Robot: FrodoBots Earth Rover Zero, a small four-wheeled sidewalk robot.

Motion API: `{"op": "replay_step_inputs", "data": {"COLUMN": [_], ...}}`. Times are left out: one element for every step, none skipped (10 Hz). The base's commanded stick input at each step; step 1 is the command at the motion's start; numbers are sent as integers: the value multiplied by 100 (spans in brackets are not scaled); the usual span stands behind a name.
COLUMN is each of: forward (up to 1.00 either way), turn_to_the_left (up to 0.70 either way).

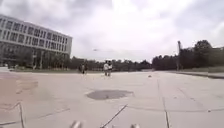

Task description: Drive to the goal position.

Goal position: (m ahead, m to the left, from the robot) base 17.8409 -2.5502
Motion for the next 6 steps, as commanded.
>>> {"op": "replay_step_inputs", "data": {"forward": [70, 70, 70, 70, 70, 70], "turn_to_the_left": [0, 0, 0, 0, 0, 0]}}
